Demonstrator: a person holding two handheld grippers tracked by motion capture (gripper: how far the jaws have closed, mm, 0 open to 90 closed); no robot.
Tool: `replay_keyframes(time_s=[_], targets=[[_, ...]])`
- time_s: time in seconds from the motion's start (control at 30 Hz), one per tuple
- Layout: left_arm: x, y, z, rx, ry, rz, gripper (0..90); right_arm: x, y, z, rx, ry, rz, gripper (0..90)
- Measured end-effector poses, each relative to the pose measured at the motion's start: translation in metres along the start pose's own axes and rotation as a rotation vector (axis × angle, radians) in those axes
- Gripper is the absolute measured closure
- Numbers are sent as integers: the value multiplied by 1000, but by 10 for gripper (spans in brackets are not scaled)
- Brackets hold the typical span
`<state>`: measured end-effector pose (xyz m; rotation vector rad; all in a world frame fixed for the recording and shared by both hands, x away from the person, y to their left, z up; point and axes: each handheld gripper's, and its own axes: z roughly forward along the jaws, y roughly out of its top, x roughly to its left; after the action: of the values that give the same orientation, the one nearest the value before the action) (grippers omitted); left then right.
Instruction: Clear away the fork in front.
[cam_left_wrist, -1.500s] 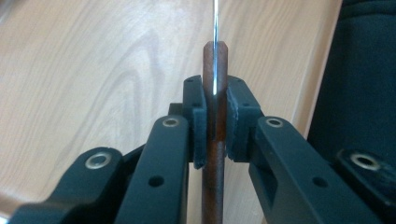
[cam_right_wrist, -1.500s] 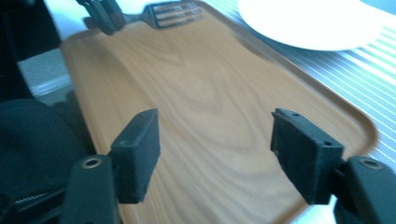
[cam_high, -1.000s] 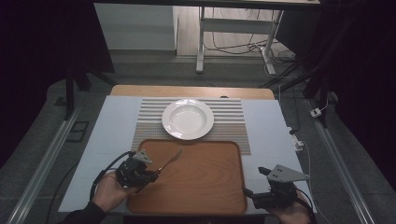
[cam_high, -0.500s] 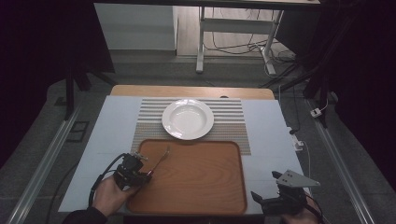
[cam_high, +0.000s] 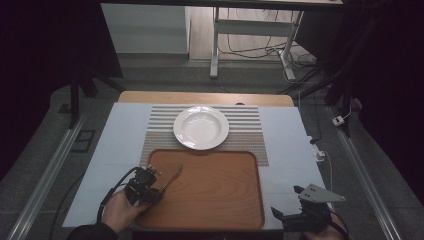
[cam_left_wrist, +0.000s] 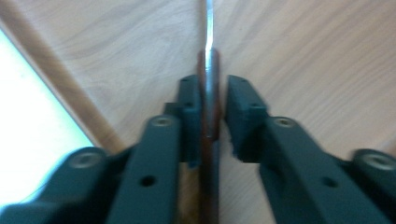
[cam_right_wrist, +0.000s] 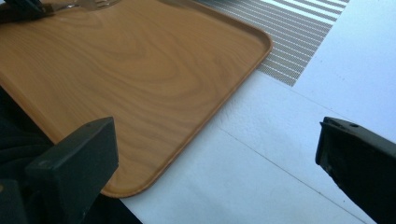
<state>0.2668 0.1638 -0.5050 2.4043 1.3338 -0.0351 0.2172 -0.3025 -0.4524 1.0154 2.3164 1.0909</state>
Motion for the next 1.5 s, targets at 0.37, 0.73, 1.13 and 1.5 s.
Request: replay_keyframes(time_s=[0.37,0.73,1.13,1.5], targets=[[14,16,-24,-202,-68,23,853,1,1,2,25,6,-14,0],[19,37,-12,-204,-46,90,891,3,2,5,44,6,-27,0],[27,57,10,-139,-44,74,891,3,2,7,63,16,-34,0],[-5,56,10,-129,-85,173,891,3,2,7,68,24,-43,0]])
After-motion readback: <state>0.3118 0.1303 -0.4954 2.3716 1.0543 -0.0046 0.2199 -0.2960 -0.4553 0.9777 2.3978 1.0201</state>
